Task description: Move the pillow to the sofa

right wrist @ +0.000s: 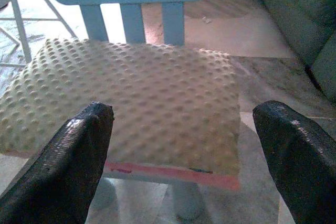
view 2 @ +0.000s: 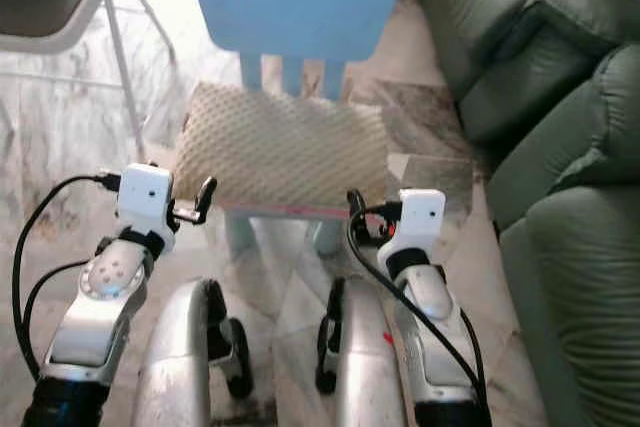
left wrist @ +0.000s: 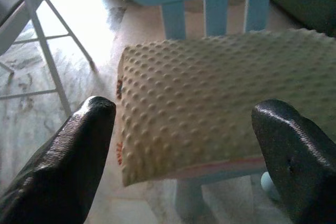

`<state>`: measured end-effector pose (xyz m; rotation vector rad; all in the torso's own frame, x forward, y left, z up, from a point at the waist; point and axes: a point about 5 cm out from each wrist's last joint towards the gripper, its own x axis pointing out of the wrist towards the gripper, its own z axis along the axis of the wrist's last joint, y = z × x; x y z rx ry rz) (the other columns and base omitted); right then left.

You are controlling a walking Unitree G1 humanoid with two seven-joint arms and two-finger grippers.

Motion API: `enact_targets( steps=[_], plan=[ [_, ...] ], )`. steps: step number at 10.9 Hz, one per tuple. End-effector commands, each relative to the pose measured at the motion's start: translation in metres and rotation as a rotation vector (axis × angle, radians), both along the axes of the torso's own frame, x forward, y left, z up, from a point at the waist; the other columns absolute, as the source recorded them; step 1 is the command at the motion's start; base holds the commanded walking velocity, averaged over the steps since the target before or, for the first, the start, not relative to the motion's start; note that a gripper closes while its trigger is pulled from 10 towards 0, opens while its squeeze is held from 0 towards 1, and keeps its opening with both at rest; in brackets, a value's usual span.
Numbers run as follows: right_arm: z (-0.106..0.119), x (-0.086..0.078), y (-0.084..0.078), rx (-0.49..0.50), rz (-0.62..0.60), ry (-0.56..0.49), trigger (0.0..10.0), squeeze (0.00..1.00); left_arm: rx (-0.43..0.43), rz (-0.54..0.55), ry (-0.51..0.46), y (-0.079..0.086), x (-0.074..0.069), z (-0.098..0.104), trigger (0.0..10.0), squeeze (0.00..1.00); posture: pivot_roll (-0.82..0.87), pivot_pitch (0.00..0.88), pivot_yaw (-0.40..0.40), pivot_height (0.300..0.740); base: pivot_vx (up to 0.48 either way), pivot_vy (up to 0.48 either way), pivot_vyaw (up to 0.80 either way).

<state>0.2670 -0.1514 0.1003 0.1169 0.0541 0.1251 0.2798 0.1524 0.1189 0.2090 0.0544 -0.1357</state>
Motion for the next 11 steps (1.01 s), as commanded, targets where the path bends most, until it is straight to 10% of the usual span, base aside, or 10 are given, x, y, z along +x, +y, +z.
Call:
enact_targets(
  steps=[1, 11],
  plan=[
    [-0.0046, -0.0022, -0.0057, -0.008, -0.022, 0.020, 10.0, 0.00, -0.003, -0.013, 0.002, -0.0012, -0.0031, -0.0003, 10.0, 0.00, 0.00, 0.282, -0.055, 0.620, 0.255, 0.000, 0.00],
    [-0.0040, -0.0015, -0.0048, -0.016, -0.026, 0.020, 10.0, 0.00, -0.020, -0.031, 0.016, -0.0054, -0.0048, -0.0027, 10.0, 0.00, -0.01, 0.293, -0.056, 0.620, 0.290, 0.000, 0.00]
  ],
)
